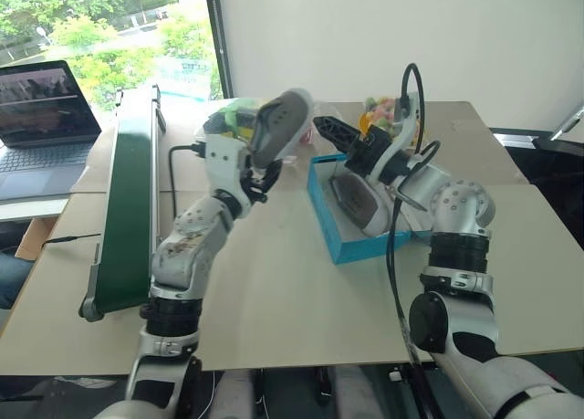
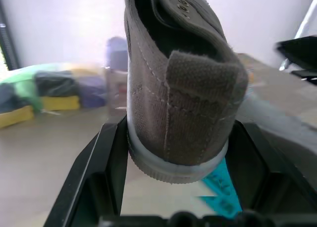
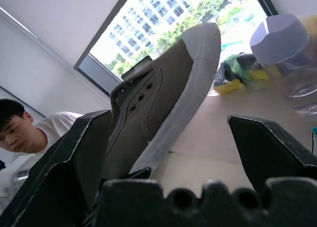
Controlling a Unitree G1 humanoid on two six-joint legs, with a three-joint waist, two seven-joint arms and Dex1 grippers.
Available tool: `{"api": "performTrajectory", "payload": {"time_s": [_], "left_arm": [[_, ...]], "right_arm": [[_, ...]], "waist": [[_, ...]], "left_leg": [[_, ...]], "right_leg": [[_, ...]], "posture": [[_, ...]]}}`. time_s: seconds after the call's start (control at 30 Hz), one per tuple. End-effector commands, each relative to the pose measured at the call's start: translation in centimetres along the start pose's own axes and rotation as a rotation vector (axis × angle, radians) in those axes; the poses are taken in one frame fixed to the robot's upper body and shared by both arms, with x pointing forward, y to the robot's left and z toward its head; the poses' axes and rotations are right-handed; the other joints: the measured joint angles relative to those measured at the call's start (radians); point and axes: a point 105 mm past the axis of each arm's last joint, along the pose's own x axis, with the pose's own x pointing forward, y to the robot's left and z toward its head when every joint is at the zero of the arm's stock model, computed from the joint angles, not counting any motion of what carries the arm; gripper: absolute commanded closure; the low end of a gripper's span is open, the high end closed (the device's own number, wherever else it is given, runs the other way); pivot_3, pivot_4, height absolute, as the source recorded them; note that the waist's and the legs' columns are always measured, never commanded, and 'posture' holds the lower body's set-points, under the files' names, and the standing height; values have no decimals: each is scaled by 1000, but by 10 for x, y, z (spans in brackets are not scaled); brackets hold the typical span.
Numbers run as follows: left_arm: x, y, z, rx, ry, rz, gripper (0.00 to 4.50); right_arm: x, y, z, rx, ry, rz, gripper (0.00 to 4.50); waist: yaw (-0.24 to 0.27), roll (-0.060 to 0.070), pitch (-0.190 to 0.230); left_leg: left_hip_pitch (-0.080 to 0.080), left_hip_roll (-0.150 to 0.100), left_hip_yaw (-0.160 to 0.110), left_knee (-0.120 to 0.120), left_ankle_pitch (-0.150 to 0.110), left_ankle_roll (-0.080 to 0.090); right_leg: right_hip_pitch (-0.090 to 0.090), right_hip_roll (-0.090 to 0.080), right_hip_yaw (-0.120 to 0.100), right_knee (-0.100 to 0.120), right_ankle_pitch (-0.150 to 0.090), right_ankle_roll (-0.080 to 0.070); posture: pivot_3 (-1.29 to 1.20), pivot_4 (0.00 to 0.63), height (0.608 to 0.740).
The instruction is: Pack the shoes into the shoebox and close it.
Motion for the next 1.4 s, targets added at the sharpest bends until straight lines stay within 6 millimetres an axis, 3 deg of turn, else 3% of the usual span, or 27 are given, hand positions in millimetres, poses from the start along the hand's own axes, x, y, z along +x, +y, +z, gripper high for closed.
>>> {"api": "performTrajectory", "payload": {"time_s": [0.03,0.17,0.27,0.57,0.6,0.73,0.87,0.93,1.0,1.23,1.4], "left_arm": [[1,-24,22,-7,-61,-74,2093],[2,-37,19,-42,-37,-114,2093],[1,-51,14,-64,-14,-161,2096],[-3,-50,8,-122,72,-228,2096],[-8,-53,3,-137,115,-282,1156],[-28,-41,-16,-53,270,-356,0],[-37,-11,-13,18,318,-324,0],[-39,15,-11,99,343,-248,0],[-40,26,-9,127,344,-222,0],[-42,11,-16,151,335,-291,0],[-43,11,-20,151,337,-276,0]], "right_arm": [[-1,12,14,-42,-42,26,0],[-2,9,16,-46,-52,14,0],[-2,5,20,-36,-77,3,684],[-1,12,23,-44,-95,33,3736],[0,13,23,-42,-98,35,4020],[1,15,23,-52,-105,34,4150],[-2,10,31,-194,-85,-38,4164],[-6,1,38,-445,23,-156,4166],[-12,-9,44,-641,147,-242,4167],[-29,-36,54,-749,288,-318,4167],[-37,-54,31,-686,372,-333,4167]], "waist": [[-1,0,0],[-1,0,0],[0,0,0],[0,0,0],[0,0,0],[-3,1,0],[-3,1,0],[-2,1,1],[1,3,2],[0,3,2],[1,3,2]], "left_leg": [[1,0,0,0,0,0],[1,0,-2,0,0,0],[1,0,-2,0,0,1],[1,0,-2,0,3,5],[1,0,-2,0,3,5],[1,0,-3,0,3,4],[1,1,-3,0,0,1],[1,0,-3,0,0,0],[0,0,-3,0,0,0],[0,-2,-1,0,0,0],[0,-2,-1,-1,0,1]], "right_leg": [[0,0,0,0,0,0],[1,2,0,1,0,0],[1,2,0,1,0,0],[1,2,2,0,0,0],[1,2,2,0,0,0],[0,3,2,0,0,0],[0,4,2,0,0,0],[0,4,3,0,-1,-2],[-1,2,3,0,-4,-6],[-1,0,3,-2,-5,-5],[-1,1,3,-1,-1,0]], "posture": [[0,150,738],[0,150,738],[0,150,738],[0,150,738],[0,150,738],[0,150,738],[0,150,738],[0,150,738],[0,150,738],[0,150,738],[0,150,738]]}}
